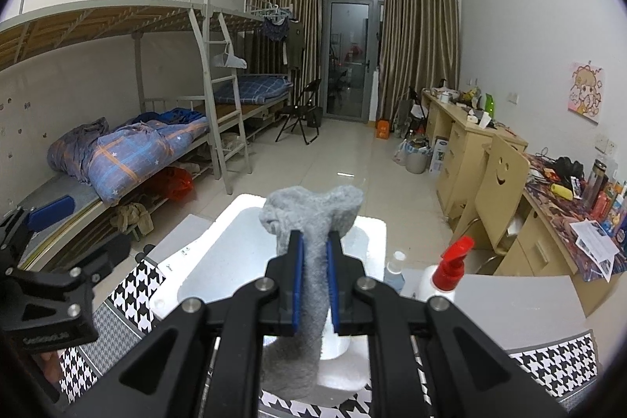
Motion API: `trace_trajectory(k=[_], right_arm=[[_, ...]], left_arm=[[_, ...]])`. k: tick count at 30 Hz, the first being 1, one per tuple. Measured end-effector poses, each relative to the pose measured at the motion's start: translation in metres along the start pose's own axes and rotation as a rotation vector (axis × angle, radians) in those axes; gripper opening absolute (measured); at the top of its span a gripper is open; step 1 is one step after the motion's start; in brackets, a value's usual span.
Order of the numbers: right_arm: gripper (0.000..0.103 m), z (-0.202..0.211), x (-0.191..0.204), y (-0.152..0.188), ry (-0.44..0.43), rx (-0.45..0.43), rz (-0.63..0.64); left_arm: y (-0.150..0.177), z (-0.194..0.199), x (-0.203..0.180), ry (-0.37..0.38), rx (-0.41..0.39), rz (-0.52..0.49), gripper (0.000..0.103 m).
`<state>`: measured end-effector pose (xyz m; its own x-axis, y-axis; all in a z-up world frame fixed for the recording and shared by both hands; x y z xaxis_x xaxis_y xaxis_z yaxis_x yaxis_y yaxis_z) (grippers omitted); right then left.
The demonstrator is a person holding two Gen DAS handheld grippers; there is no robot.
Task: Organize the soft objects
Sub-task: 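Lower the right tool into the box and open it to release the sock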
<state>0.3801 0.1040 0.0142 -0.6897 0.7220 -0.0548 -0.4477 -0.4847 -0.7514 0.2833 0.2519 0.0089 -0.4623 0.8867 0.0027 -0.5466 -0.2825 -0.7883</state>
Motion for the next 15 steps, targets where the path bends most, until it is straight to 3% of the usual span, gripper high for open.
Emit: trace_trajectory(k=[15], right_arm=[[0.014, -0.027, 0.004, -0.001, -0.01, 0.056, -0.023]], left_arm=[[0.01, 0.015, 0.015, -0.021, -0.017, 0.018, 0.102]])
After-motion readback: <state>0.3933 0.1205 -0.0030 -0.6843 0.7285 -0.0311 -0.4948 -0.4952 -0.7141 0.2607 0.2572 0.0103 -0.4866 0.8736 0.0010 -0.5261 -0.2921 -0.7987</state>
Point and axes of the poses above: each gripper's, at about its wrist camera, not at the fingertips, and z roughly against the way its jaws point, x to its left, y to its underside, the point moved 10 cm from there along -z, roughly the way its jaws point, and after that the axes turned 13 degrees about x, right-handed, at the moved point
